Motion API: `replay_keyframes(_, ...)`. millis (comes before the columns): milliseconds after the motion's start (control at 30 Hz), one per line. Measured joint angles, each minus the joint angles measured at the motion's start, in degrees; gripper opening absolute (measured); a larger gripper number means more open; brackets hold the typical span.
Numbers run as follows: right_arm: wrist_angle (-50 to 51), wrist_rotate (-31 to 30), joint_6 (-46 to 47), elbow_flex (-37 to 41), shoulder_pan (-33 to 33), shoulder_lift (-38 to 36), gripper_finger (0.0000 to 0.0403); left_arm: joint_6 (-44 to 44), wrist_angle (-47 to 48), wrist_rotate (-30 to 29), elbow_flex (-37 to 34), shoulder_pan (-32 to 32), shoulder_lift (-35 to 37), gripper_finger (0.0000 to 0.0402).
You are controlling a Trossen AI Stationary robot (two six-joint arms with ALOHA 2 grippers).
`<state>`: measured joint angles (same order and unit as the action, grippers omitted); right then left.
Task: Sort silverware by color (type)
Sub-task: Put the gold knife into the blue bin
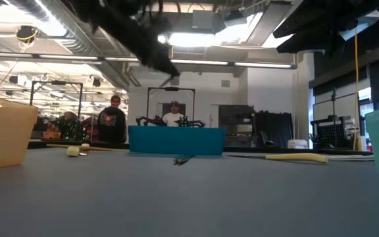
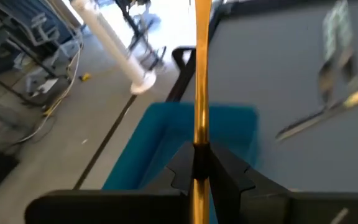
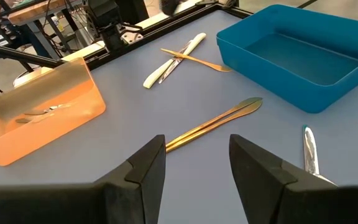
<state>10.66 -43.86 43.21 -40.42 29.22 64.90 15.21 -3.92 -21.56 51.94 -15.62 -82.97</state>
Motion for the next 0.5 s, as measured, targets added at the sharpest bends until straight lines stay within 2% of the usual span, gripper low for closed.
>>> replay_keyframes(300, 0.0, 0.0, 0.0, 0.0, 0.02, 0.0, 0.0163, 1.94, 0.04, 0.01, 0.0, -5.19, -10.01, 0.0025)
replay_keyframes(500, 0.02, 0.0, 0.01, 0.0, 0.01, 0.0, 0.0163, 1.74, 0.14, 0.0, -0.02, -7.29, -14.02, 0.0025)
